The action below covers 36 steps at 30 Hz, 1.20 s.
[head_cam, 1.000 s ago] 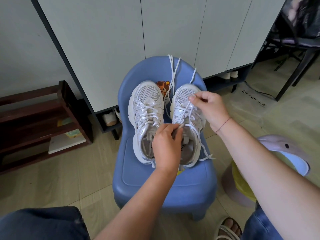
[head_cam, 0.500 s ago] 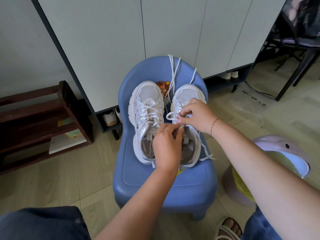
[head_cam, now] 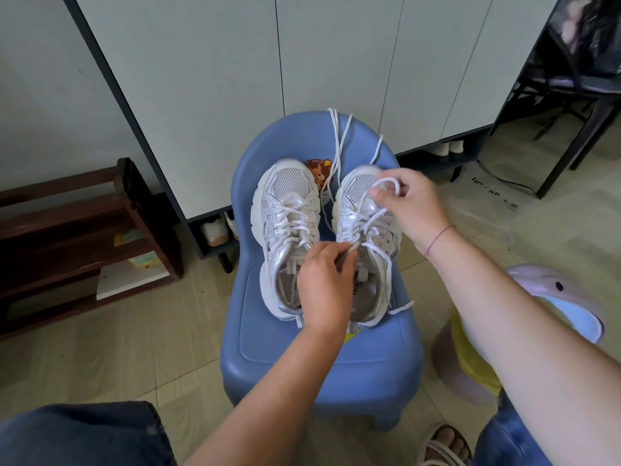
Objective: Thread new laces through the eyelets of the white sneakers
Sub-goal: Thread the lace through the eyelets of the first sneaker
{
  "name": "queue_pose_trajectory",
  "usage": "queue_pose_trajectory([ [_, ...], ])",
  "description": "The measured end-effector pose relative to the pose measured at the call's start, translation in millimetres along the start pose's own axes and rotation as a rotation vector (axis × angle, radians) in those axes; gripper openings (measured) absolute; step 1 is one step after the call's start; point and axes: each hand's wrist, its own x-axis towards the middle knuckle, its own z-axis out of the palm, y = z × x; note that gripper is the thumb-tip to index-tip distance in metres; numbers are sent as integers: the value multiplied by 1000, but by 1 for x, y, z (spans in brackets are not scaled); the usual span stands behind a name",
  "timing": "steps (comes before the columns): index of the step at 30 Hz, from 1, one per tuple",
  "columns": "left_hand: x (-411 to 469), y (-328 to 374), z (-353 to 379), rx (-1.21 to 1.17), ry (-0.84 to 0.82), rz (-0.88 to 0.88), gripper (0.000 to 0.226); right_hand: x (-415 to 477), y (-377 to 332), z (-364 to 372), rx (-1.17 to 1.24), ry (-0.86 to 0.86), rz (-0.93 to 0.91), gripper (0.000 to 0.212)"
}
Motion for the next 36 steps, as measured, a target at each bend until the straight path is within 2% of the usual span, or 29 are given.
queue_pose_trajectory([
  [2,0,0,0,-1,1,-4,17,-2,2,3,-172,36,-63,76],
  [3,0,0,1,-1,0,-6,17,-4,1,3,-190,69,-122,87],
  [4,0,0,1,-2,-1,-5,18,-6,1,3,-205,96,-187,89],
  [7,1,0,0,-2,3,8,17,-9,4,6,-335,39,-306,61],
  [11,1,-1,0,3,12,18,15,-13,13,13,-615,-186,-345,26],
  [13,2,0,0,6,9,20,15,-14,14,13,-646,-225,-332,13],
  [15,2,0,0,14,8,24,15,-14,12,14,-632,-219,-314,7],
  [22,2,0,3,22,11,16,15,-13,7,18,-701,-211,-321,7],
  [28,1,-1,3,26,29,23,17,-13,19,23,-514,-54,-363,8],
  [32,1,-1,2,6,16,18,18,-5,2,11,-90,17,-209,8],
  [36,0,-1,0,-7,12,12,19,5,-22,-6,255,191,-135,17],
])
